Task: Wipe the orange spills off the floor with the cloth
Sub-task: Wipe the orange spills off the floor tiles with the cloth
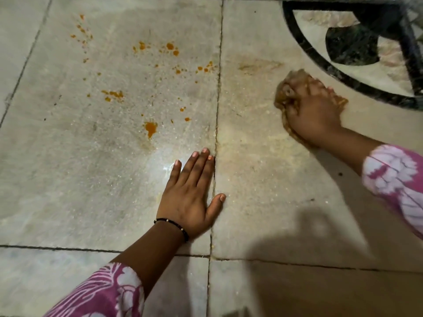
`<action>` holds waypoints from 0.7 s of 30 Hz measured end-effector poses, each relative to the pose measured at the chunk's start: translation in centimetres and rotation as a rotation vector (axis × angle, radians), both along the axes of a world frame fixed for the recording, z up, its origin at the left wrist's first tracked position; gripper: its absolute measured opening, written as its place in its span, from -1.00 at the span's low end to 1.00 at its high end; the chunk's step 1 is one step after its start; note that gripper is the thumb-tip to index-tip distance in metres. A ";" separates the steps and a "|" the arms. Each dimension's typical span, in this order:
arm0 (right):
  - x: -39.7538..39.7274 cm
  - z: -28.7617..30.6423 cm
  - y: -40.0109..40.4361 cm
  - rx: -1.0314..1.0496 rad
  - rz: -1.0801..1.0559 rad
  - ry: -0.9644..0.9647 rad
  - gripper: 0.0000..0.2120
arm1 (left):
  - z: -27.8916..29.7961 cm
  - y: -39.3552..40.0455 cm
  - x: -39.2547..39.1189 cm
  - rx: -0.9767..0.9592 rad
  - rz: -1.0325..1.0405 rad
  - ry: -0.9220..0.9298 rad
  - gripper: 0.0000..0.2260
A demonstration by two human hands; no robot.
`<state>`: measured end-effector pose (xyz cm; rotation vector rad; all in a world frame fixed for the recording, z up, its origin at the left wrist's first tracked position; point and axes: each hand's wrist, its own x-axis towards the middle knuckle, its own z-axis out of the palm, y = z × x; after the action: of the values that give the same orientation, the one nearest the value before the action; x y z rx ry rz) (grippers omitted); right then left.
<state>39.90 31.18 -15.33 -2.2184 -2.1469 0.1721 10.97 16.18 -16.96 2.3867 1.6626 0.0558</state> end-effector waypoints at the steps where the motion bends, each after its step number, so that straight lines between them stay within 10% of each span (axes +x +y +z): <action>1: -1.4 0.1 1.3 -0.034 -0.022 0.011 -0.32 | 0.1 0.0 0.0 -0.006 0.000 0.003 -0.36; 11: -0.2 0.3 -10.5 -0.033 0.614 0.046 -0.39 | -0.1 -0.2 0.2 0.017 0.005 0.002 -0.35; 21: -0.4 1.3 -4.0 -0.120 0.069 -0.063 -0.24 | 0.3 -0.3 0.3 0.007 0.012 -0.001 -0.35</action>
<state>39.48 27.18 -14.05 -2.2415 -2.3063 0.2440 11.24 15.91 -16.71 2.3816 1.6783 0.0652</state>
